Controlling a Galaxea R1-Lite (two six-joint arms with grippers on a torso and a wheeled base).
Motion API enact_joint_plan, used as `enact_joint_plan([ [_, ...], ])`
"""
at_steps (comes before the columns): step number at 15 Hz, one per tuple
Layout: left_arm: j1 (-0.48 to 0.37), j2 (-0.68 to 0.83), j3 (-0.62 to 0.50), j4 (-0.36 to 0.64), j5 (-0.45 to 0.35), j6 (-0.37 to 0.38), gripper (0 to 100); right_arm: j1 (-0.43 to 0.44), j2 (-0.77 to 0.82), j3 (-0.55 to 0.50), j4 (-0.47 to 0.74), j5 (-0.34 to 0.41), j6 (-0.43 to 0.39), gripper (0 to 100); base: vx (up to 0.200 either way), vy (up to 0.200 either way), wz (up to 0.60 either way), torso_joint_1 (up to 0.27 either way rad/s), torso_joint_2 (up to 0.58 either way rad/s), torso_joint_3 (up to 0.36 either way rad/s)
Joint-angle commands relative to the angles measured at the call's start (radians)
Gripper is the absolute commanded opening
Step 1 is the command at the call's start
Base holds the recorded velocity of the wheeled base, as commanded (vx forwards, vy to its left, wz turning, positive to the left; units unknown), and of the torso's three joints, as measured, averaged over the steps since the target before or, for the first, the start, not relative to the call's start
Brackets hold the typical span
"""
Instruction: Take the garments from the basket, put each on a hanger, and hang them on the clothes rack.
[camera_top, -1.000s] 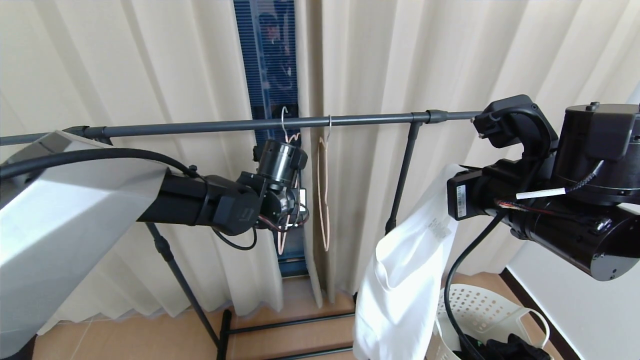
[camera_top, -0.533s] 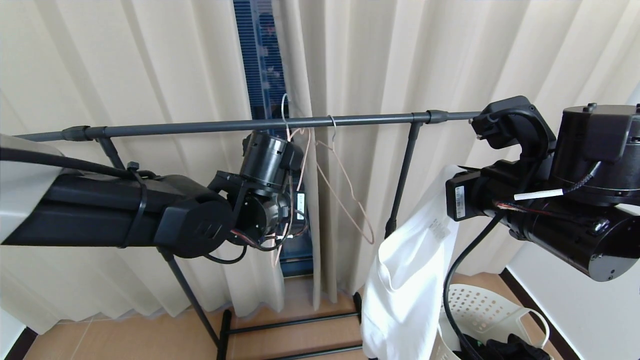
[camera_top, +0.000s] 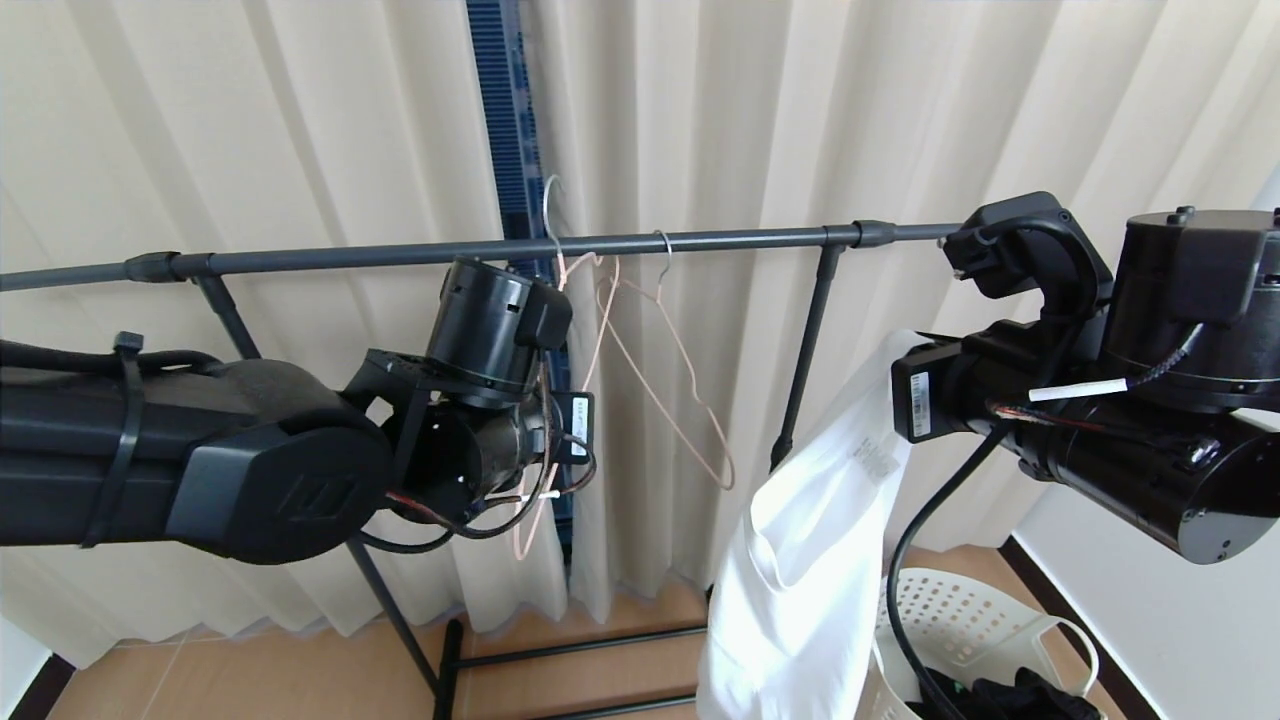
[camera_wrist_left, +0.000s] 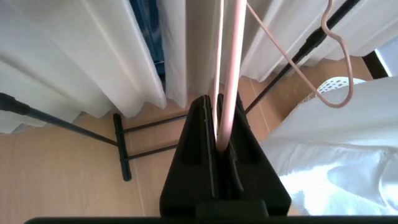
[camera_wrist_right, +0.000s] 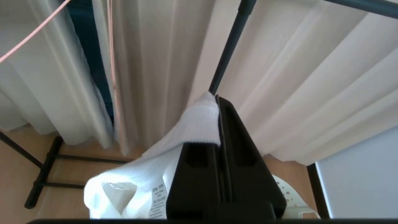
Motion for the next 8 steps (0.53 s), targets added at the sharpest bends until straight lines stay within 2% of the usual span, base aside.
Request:
enact_joint_plan([
  [1, -0.012, -0.049, 0.033, 0.002, 0.0, 0.0, 0, 0.0, 0.0, 0.0, 0.0, 0.0, 0.0, 0, 0.0, 0.0, 0.0, 0.0, 0.0, 0.0],
  [8, -0.058, -0.113, 0.12, 0.0, 0.0, 0.005, 0, 0.0, 0.002, 0.0, 0.0, 0.0, 0.0, 0, 0.0, 0.0, 0.0, 0.0, 0.0, 0.0],
])
